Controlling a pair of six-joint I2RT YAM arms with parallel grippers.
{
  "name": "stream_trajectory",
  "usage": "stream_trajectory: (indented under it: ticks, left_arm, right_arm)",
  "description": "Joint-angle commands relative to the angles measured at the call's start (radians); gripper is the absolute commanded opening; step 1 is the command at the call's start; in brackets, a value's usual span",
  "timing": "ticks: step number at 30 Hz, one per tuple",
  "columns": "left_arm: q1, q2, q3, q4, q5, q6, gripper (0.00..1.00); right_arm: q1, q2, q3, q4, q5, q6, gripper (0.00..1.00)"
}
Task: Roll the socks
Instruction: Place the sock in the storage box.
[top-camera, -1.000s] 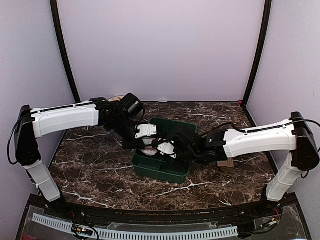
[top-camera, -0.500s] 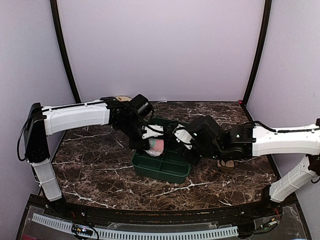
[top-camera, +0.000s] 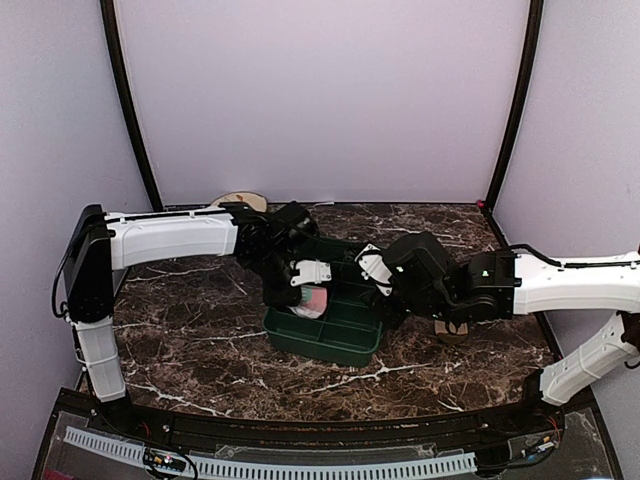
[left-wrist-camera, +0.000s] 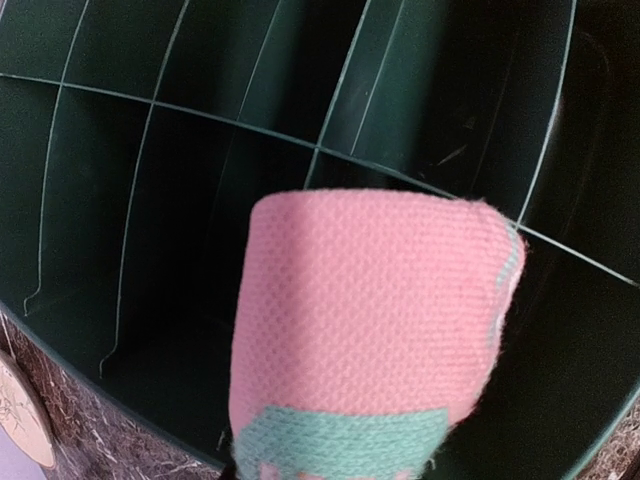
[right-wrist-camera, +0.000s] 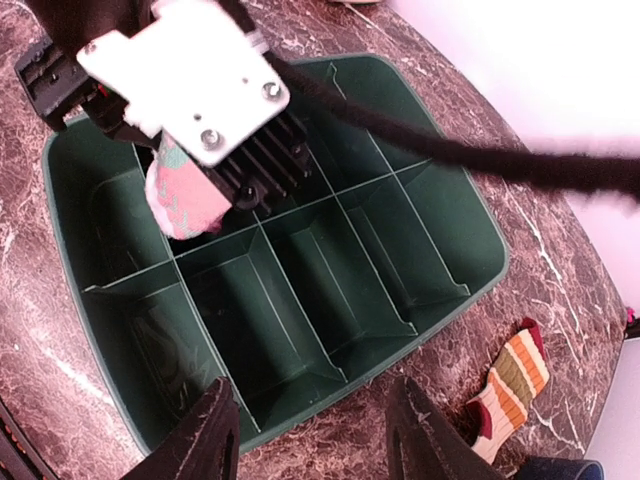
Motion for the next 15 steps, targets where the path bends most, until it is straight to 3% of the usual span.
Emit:
stream_trajectory:
  ticks: [1,15]
  left_arm:
    - [-0.007,0.018,0.011,-0.046,-0.054,-0.017,0.00]
    - [-0.010,0.054,0.000,-0.031,-0.062,0.008,0.00]
  right_arm:
    - [0.003,-0.027,0.003,0.083,0.036,0.011,0.48]
    - [0.003,0.002,0.030,0.095,0.042,-0.001,0.49]
